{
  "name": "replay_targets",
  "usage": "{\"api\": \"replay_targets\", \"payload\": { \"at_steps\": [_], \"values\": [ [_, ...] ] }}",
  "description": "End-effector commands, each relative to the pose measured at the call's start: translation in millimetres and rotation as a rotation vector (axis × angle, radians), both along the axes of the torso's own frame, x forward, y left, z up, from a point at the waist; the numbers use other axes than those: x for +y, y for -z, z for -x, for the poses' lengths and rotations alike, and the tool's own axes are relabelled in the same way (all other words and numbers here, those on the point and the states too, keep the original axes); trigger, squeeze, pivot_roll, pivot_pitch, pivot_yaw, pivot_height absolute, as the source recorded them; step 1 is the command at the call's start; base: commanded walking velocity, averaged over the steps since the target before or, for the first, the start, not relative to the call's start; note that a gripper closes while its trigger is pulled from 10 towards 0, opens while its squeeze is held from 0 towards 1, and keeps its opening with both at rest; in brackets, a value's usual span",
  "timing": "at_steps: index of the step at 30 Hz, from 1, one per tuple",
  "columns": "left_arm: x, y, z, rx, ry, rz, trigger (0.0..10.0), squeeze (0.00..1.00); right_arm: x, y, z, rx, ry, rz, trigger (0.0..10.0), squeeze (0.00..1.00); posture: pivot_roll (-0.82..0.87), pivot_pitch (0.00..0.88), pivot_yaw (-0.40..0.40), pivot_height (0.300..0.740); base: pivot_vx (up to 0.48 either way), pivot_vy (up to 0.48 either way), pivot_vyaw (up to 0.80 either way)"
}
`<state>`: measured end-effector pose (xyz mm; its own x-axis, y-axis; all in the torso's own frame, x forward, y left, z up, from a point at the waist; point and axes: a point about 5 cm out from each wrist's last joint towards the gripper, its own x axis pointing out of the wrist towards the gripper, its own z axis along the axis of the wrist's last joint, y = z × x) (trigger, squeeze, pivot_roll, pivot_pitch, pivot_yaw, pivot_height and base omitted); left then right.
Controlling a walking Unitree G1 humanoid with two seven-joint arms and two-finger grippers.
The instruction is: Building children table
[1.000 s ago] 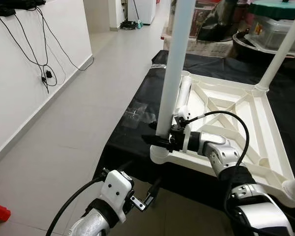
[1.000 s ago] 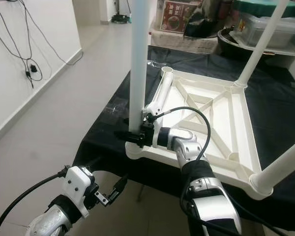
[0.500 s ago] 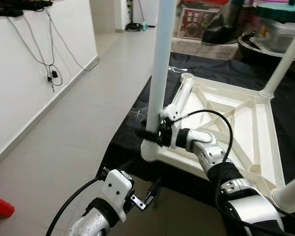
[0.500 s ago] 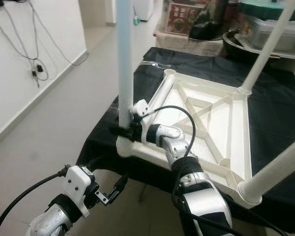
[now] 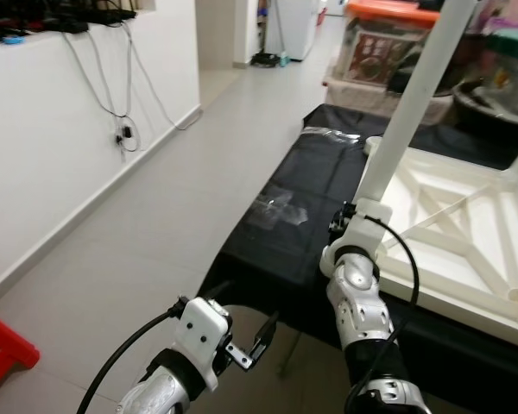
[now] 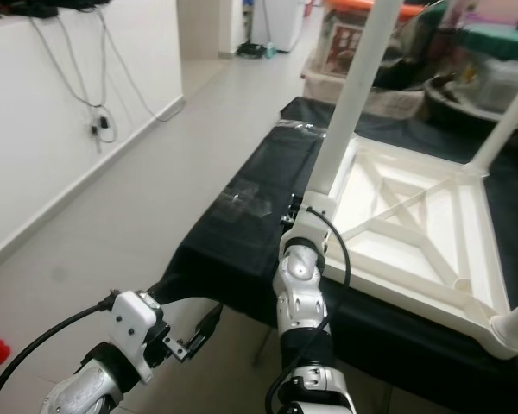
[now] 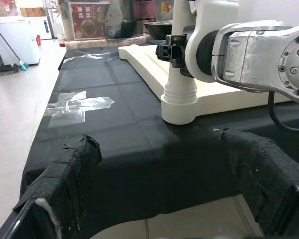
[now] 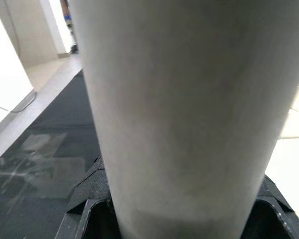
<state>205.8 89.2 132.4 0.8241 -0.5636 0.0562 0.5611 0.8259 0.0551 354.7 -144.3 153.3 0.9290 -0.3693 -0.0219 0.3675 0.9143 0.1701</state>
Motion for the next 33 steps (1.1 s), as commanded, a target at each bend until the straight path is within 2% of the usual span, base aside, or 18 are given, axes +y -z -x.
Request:
{"api": "replay_targets", "payload": {
  "at_steps": [1,2,8,9,10,11,13,15,18,19,20,21,24,25,26,28,31,33],
  "values": [
    [0.0,6.1,0.8,0.02,0.001,-0.014,10.0,0.0,19.9,15.4,4.1,0.035,-0.051,-0.096,10.0,0.0,0.09,0.06,-0.067,0.74,0.0,0.0,0.0],
    [-0.1,6.2,0.9,0.02,0.0,-0.014,10.0,0.0,29.5,15.1,3.7,0.035,-0.098,-0.099,10.0,1.0,0.09,0.059,-0.067,0.74,0.0,0.0,0.0],
    [-0.2,6.3,1.0,0.02,0.0,-0.013,10.0,0.0,38.2,14.8,3.9,0.023,-0.16,-0.107,10.0,1.0,0.09,0.059,-0.068,0.74,0.0,0.0,0.0],
    [-0.2,6.5,1.1,0.022,0.0,-0.012,10.0,0.0,40.7,12.2,4.2,-0.009,-0.212,-0.095,10.0,0.94,0.09,0.053,-0.066,0.74,0.0,0.0,0.0],
    [-0.2,6.5,1.1,0.022,0.0,-0.012,10.0,0.0,40.7,12.2,4.2,-0.009,-0.212,-0.095,10.0,0.94,0.09,0.053,-0.066,0.74,0.0,0.0,0.0],
    [-0.2,6.8,1.3,0.023,0.002,-0.011,10.0,0.0,39.3,7.0,1.5,-0.068,-0.305,-0.105,10.0,0.0,0.09,0.049,-0.066,0.74,0.0,0.0,0.0],
    [-0.2,6.8,1.3,0.023,0.002,-0.011,10.0,0.0,39.3,7.0,1.5,-0.068,-0.305,-0.105,10.0,0.0,0.09,0.049,-0.066,0.74,0.0,0.0,0.0],
    [-0.3,7.5,1.5,0.026,0.005,-0.01,10.0,0.0,30.9,-5.0,-5.1,-0.163,-0.565,-0.106,10.0,0.0,0.08,0.046,-0.064,0.74,0.0,0.0,0.0],
    [-0.4,8.0,1.0,0.027,0.01,-0.01,10.0,0.0,21.8,-13.2,-7.7,-0.138,-1.003,-0.136,10.0,0.0,0.08,0.044,-0.062,0.74,0.0,0.0,0.0],
    [-0.4,8.0,1.0,0.027,0.01,-0.01,10.0,0.0,21.8,-13.2,-7.7,-0.138,-1.003,-0.136,10.0,0.0,0.08,0.044,-0.062,0.74,0.0,0.0,0.0],
    [-0.4,8.0,1.0,0.027,0.011,-0.01,10.0,0.0,21.4,-13.6,-5.6,-0.119,-1.101,-0.159,10.0,0.0,0.08,0.044,-0.062,0.74,0.0,0.0,0.0],
    [-0.4,8.0,1.0,0.027,0.011,-0.01,10.0,0.0,21.4,-13.6,-5.6,-0.119,-1.101,-0.159,10.0,0.0,0.08,0.044,-0.062,0.74,0.0,0.0,0.0],
    [-0.8,8.0,0.9,0.028,0.01,-0.009,10.0,0.0,26.1,-14.9,1.6,-0.068,-1.382,-0.146,10.0,0.0,0.09,0.045,-0.068,0.74,0.0,0.0,0.0],
    [-0.8,8.0,0.9,0.028,0.01,-0.009,10.0,0.0,26.1,-14.9,1.6,-0.068,-1.382,-0.146,10.0,0.0,0.09,0.045,-0.068,0.74,0.0,0.0,0.0],
    [-0.9,7.9,0.8,0.028,0.009,-0.009,10.0,0.0,28.9,-15.0,3.7,-0.055,-1.454,-0.128,10.0,0.0,0.09,0.046,-0.07,0.74,0.0,0.0,0.0],
    [-0.9,7.9,0.8,0.028,0.009,-0.009,10.0,0.0,28.9,-15.0,3.7,-0.055,-1.454,-0.128,10.0,0.0,0.09,0.046,-0.07,0.74,0.0,0.0,0.0],
    [-1.1,7.6,1.1,0.027,0.004,-0.008,10.0,0.0,39.3,-14.6,8.5,-0.028,-1.622,-0.079,10.0,0.0,0.1,0.054,-0.075,0.74,0.0,0.0,0.0],
    [-1.1,7.6,1.1,0.027,0.004,-0.008,10.0,0.0,39.3,-14.6,8.5,-0.028,-1.622,-0.079,10.0,0.0,0.1,0.054,-0.075,0.74,0.0,0.0,0.0]
  ]
}}
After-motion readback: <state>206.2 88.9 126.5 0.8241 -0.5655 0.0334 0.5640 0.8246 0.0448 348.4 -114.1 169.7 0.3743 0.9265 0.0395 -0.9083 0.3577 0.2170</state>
